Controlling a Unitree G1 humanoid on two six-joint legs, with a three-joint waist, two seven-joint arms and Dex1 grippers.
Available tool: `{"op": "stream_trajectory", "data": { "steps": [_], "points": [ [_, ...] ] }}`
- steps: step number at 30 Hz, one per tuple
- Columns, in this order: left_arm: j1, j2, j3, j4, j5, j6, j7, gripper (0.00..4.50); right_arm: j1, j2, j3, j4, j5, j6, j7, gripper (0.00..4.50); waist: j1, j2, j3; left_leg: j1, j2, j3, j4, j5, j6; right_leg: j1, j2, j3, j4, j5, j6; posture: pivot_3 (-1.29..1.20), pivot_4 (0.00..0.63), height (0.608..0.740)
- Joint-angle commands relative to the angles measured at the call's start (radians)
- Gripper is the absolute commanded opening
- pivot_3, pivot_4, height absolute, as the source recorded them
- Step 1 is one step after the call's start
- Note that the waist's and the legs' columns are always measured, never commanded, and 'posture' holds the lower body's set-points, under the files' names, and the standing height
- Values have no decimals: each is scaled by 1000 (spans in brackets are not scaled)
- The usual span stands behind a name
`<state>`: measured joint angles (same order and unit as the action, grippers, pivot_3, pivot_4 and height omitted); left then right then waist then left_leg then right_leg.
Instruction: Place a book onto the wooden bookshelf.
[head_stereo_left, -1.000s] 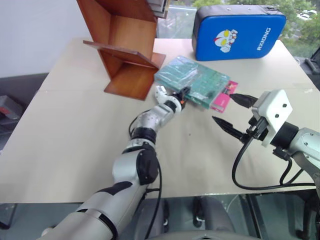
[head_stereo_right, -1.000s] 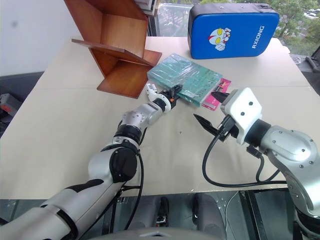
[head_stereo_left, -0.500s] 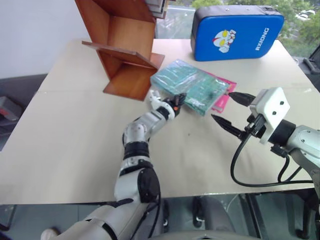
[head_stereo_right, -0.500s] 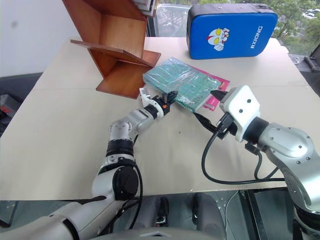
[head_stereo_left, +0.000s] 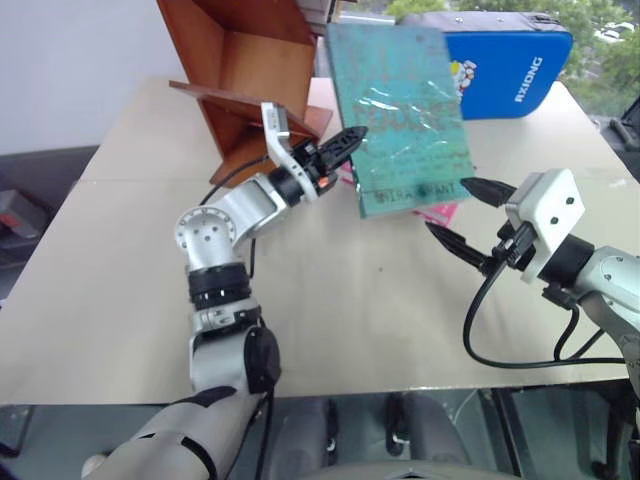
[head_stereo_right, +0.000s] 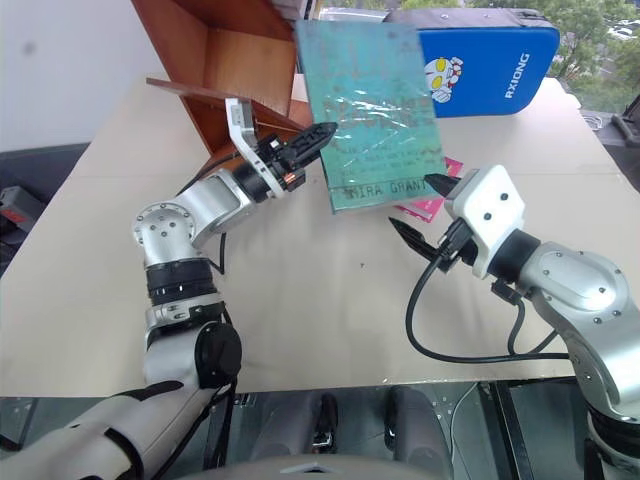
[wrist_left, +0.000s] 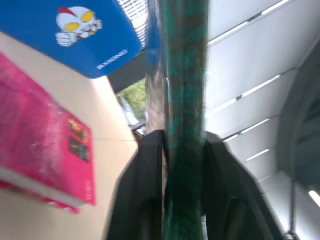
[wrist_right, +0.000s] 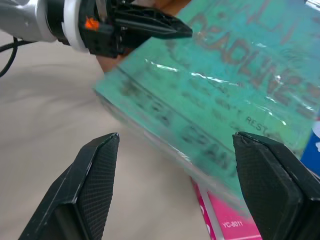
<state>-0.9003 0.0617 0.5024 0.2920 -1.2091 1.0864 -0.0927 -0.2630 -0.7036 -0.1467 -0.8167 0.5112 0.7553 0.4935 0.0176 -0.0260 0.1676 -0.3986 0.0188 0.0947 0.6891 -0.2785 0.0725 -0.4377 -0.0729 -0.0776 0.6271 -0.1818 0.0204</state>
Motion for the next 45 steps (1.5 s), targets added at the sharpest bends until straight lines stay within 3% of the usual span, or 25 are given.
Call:
{"op": "stream_trajectory", "data": {
  "steps": [1, 8, 12, 14, 17, 20, 24, 28, 33, 39, 45],
  "points": [
    [-31, -49, -1, 30, -19, -49, 26, 167, 13, 0, -46, -22, -9, -37, -11, 3716, -1, -1, 0, 0, 0, 0, 0, 0, 0, 0, 0, 0, 0, 0, 0, 0, 150, 738],
    [-51, -48, 10, 45, -60, -29, 68, 167, 75, -4, -80, -37, -19, -64, -10, 3716, -4, -1, 1, -1, 1, -1, -1, 0, 0, 0, 1, -1, 0, 0, 0, 0, 150, 738],
    [-50, 58, -125, -80, 43, -20, -92, 167, 102, 4, -103, -52, -11, -69, -18, 3716, -4, -1, 1, 0, 0, 0, -1, 0, 0, 0, 1, -1, 0, -1, 1, 0, 150, 738],
    [-44, 162, -265, -190, 188, -124, -268, 167, 118, 11, -130, -61, 3, -69, -20, 3716, -4, -1, 1, -1, 0, -1, -1, 0, 0, -1, 1, -1, 0, 0, 0, 0, 150, 738],
    [-66, 284, -370, -277, 335, -295, -484, 167, 133, 19, -160, -68, 19, -69, -28, 3716, -3, -1, 1, 0, 0, 0, -1, 0, 0, -1, 1, -1, 0, 0, 0, 0, 150, 738],
    [-88, 441, -479, -342, 558, -604, -758, 167, 149, 13, -211, -58, 41, -74, -19, 3716, -4, 0, 1, -1, 0, 1, -1, 0, -1, -1, 1, -2, -1, 0, 0, 0, 150, 738],
    [-124, 534, -531, -295, 759, -983, -965, 167, 148, 0, -232, -35, 55, -85, -4, 3716, -2, 0, 1, 0, 0, 1, -1, 0, -1, 0, 1, -1, -1, 0, 0, 0, 150, 738],
    [-241, 655, -539, -65, 936, -1374, -1133, 167, 109, -4, -214, -17, 66, -85, -6, 3716, -3, 0, 1, 0, 1, 2, -1, 0, 0, -1, 1, -1, -1, 0, -1, 0, 150, 738],
    [-407, 790, -591, 320, 1138, -1671, -1196, 167, 52, 7, -187, -5, 84, -85, -14, 3716, -5, 0, 2, 0, 2, 3, -1, 0, 0, -2, 2, 0, -1, -2, 2, 0, 150, 738],
    [-556, 874, -693, 712, 1398, -1857, -1084, 167, -62, 13, -203, -16, 176, -65, -35, 3716, -2, -2, 3, -3, 1, 3, -1, -2, 3, -3, 2, -1, -1, -2, 3, 0, 150, 738],
    [-640, 877, -788, 912, 1591, -1922, -909, 167, -166, -15, -194, -26, 310, -29, -50, 3716, -3, -3, 3, -16, 1, 1, 5, -3, 5, -12, 0, -5, -1, 0, 1, 0, 150, 738]
  ]
}}
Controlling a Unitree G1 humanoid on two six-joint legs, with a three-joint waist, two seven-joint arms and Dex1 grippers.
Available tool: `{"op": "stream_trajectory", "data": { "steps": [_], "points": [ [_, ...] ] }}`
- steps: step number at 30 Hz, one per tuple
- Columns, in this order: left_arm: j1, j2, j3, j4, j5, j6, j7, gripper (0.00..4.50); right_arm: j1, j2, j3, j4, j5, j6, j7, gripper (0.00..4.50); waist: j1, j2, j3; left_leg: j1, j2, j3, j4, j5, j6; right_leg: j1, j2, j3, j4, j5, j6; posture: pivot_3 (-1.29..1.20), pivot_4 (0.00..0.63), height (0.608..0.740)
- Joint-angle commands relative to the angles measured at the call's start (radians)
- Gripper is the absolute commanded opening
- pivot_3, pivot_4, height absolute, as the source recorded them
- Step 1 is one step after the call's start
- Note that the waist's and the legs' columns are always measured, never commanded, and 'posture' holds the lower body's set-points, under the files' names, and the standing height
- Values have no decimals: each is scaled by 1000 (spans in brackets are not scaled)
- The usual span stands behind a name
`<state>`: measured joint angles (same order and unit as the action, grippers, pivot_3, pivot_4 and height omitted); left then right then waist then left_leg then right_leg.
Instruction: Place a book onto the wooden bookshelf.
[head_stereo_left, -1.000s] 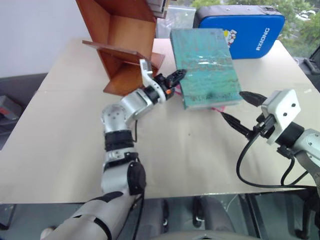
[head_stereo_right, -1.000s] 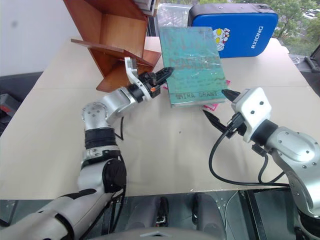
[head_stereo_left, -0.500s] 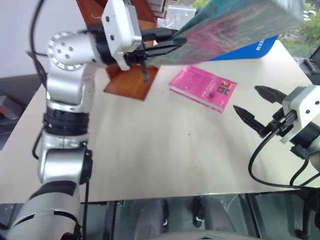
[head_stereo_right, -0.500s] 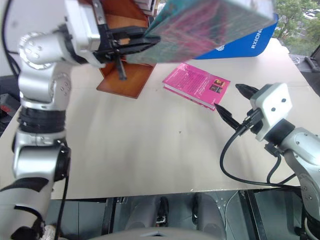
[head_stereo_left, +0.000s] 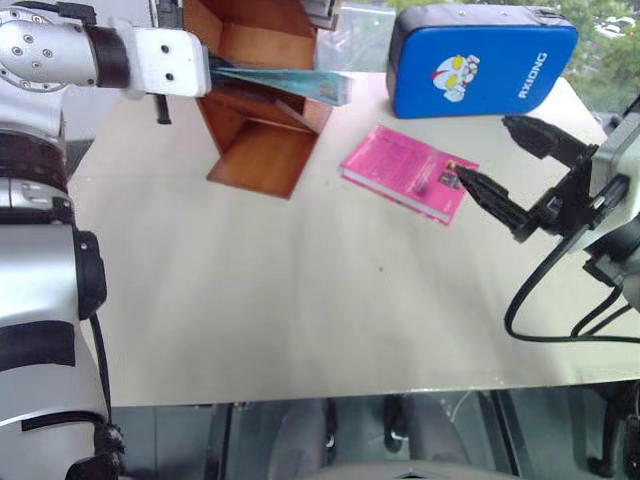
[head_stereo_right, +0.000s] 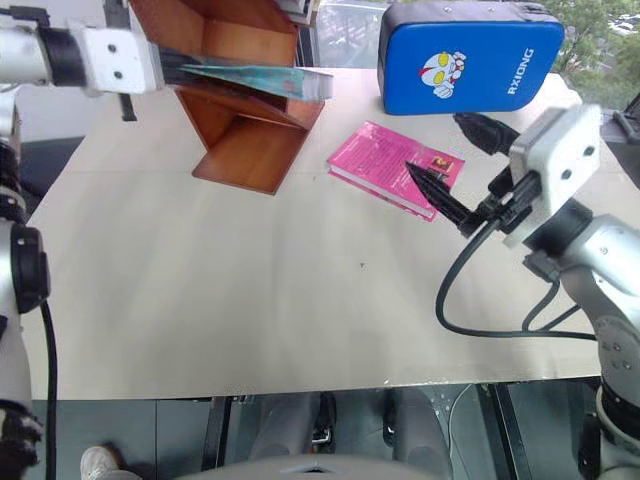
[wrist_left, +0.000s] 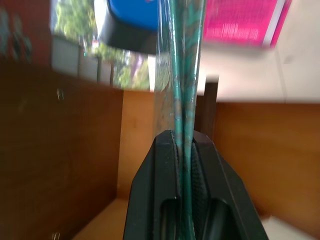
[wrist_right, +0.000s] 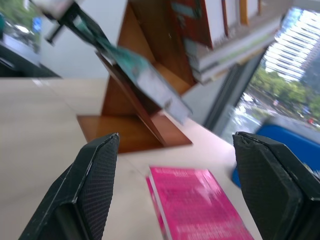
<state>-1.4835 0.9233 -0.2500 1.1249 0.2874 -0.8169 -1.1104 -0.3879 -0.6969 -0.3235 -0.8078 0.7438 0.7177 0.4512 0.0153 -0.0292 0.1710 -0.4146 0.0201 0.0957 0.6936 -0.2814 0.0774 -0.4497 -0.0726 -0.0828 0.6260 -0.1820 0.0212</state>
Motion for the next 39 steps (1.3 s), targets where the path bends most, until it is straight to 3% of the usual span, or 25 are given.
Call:
{"op": "stream_trajectory", "data": {
  "steps": [1, 9, 10, 12, 16, 19, 22, 24, 26, 29, 30, 32, 35, 37, 39],
  "points": [
    [-69, 11, -47, 103, 117, -13, 140, 167, -50, -26, -13, -38, 96, 12, -8, 3716, -1, 0, 0, 0, 0, 0, 1, 0, 1, 0, 0, 0, 0, 0, 0, 0, 150, 738],
    [-103, -12, -81, 191, 188, 28, 199, 167, -79, -49, -3, -43, 166, 6, -29, 3716, -4, 0, 0, 0, 2, 0, 7, -1, 2, 1, 0, 0, 5, -2, 4, 0, 150, 738],
    [-102, -15, -64, 196, 168, 40, 177, 672, -75, -52, -3, -45, 169, 4, -30, 3716, -5, 0, 0, 1, 2, 1, 9, -1, 2, 1, 0, 0, 7, -2, 4, 0, 150, 738],
    [-101, -13, -51, 197, 156, 53, 180, 1078, -68, -58, -6, -47, 176, -1, -33, 3716, -6, 0, 0, 1, 2, 1, 10, -3, 4, 1, 0, 1, 9, -2, 5, 0, 150, 738],
    [-84, 9, 3, 189, 103, 58, 131, 2826, -53, -68, -14, -37, 185, -13, -21, 3716, -4, 0, 0, 1, 2, 0, 12, -3, 6, 0, -1, 1, 12, -2, 4, 0, 150, 738],
    [-49, 38, 69, 172, 25, 40, 59, 2826, -45, -77, -15, -13, 179, -26, 4, 3716, -5, 0, 0, 0, 2, 1, 12, -1, 2, -1, -1, 1, 13, -1, 1, 0, 150, 738],
    [4, 49, 201, 129, -152, 47, -87, 2826, -45, -93, -11, 25, 167, -36, 36, 3716, -5, 0, 0, 0, 2, 2, 12, -2, 3, -2, -2, 1, 13, -1, 1, 0, 150, 738],
    [56, 27, 319, 34, -353, 143, -264, 2826, -28, -118, -10, 44, 149, -35, 62, 3716, -4, 0, 0, 0, 2, 2, 12, -2, 3, -2, -2, 1, 13, -1, 1, 0, 150, 738],
    [108, 3, 393, -93, -491, 268, -337, 2826, -5, -136, -10, 57, 138, -36, 83, 3716, 0, -1, 1, -1, 2, 2, 12, -2, 3, -2, -3, 0, 13, -1, 1, 0, 150, 738],
    [416, -92, 454, -712, -810, 780, -157, 2826, 71, -171, 54, 78, 86, -14, 120, 3716, -2, 0, 0, -1, 0, 0, 14, -2, 3, 0, -6, -1, 13, -1, 2, 0, 150, 738],
    [523, -115, 451, -881, -859, 875, -100, 2826, 86, -173, 76, 89, 67, -11, 117, 3716, -2, 0, -1, 0, -1, -2, 14, -2, 4, 2, -8, 1, 14, -2, 3, 0, 150, 738],
    [665, -176, 474, -1084, -936, 1014, 60, 2826, 106, -175, 125, 119, -8, -34, 113, 3716, -5, 1, -1, 1, -2, -3, 15, -2, 4, 4, -9, 4, 14, -2, 4, 0, 150, 738],
    [869, -251, 469, -1300, -991, 1131, 188, 3499, 153, -154, 163, 153, -92, -74, 109, 4411, -7, 0, 1, 0, -1, -4, 19, -2, 4, 3, -7, 4, 16, -2, 4, 0, 150, 738],
    [978, -297, 452, -1379, -1002, 1185, 256, 4306, 214, -140, 156, 156, -122, -104, 123, 4500, -6, 1, 0, 0, 1, -4, 21, -2, 3, 4, -5, 2, 17, -2, 3, 0, 150, 738],
    [1077, -330, 443, -1409, -965, 1206, 328, 4448, 282, -124, 126, 164, -166, -133, 105, 4500, -3, 4, -2, 3, 1, -5, 21, -2, 2, 6, -5, 3, 17, -2, 3, 0, 150, 738]
  ]
}}
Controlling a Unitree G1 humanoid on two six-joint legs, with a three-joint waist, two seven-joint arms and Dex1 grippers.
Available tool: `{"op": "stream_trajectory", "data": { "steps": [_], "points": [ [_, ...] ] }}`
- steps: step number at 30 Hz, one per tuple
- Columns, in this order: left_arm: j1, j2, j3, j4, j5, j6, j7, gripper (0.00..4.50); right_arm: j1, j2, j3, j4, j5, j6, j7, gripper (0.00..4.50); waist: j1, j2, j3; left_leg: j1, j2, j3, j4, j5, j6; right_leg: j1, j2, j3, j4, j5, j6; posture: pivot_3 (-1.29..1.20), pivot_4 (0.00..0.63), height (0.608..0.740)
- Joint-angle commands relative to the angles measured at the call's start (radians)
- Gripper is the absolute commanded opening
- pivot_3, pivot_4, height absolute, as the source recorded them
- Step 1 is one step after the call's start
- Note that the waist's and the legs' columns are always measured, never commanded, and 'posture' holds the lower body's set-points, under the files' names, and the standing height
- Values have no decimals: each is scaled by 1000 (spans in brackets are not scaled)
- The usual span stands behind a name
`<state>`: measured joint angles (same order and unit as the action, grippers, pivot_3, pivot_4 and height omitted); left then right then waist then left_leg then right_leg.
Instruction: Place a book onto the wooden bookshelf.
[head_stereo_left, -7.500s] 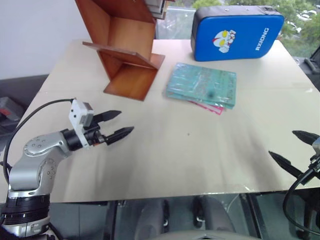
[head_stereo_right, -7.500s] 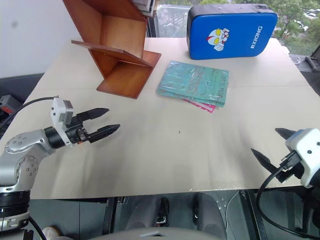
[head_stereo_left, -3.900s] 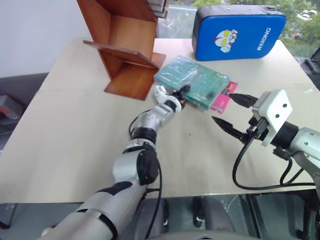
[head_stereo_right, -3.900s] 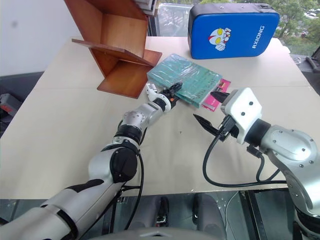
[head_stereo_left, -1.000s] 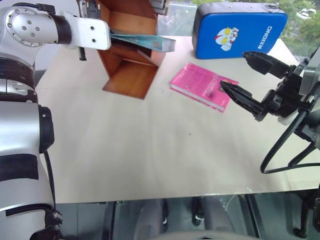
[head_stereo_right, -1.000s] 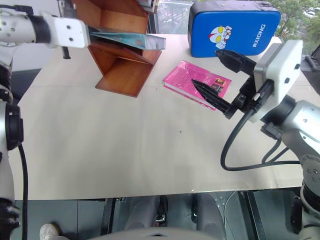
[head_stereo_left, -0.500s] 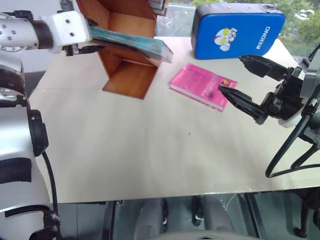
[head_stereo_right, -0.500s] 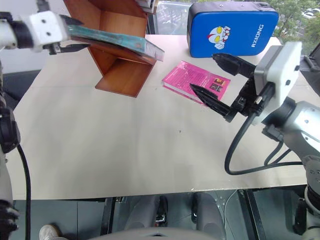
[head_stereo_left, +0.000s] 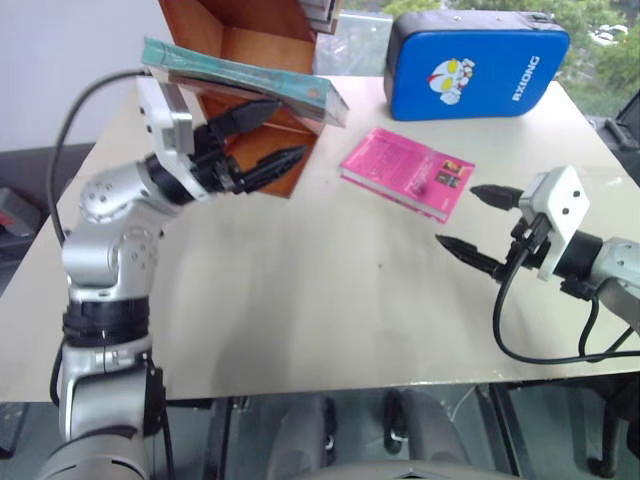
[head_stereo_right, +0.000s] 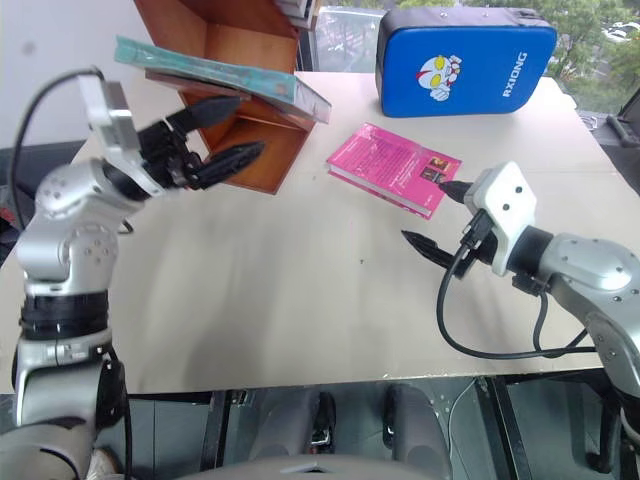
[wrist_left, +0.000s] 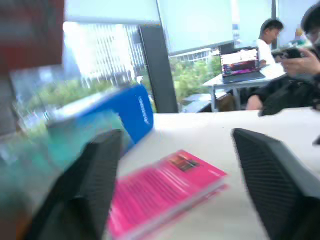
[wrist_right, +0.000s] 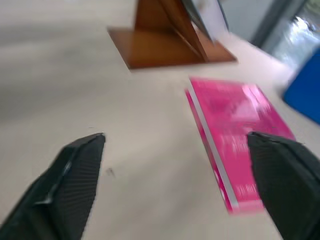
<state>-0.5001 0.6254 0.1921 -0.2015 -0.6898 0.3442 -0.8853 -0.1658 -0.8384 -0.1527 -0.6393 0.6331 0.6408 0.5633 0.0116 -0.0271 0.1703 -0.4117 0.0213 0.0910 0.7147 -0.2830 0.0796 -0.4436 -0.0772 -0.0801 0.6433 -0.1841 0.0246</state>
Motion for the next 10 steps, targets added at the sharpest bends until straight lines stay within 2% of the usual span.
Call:
{"op": "stream_trajectory", "data": {
  "steps": [1, 6, 10],
  "points": [
    [139, -34, -4, -82, 46, 49, 129, 4448, 96, 16, -62, -5, -68, -65, -2, 4500, 2, 2, -1, 1, 0, 0, 0, 0, 0, 1, 0, 0, 0, 0, 0, 0, 150, 738],
    [313, 23, 20, -58, 120, 29, 93, 4448, 344, 18, -239, -54, -101, -99, 54, 4500, 7, 2, 0, 1, 0, 0, 0, 0, 0, 1, 0, -2, 0, -2, 3, 0, 150, 738],
    [358, 83, 33, -10, 145, -11, 11, 4448, 448, 31, -336, -84, -102, -105, 77, 4500, 6, 3, 0, 2, 0, 1, 0, 0, 0, 1, -1, -2, 0, -4, -1, 0, 150, 738]
  ]
}}
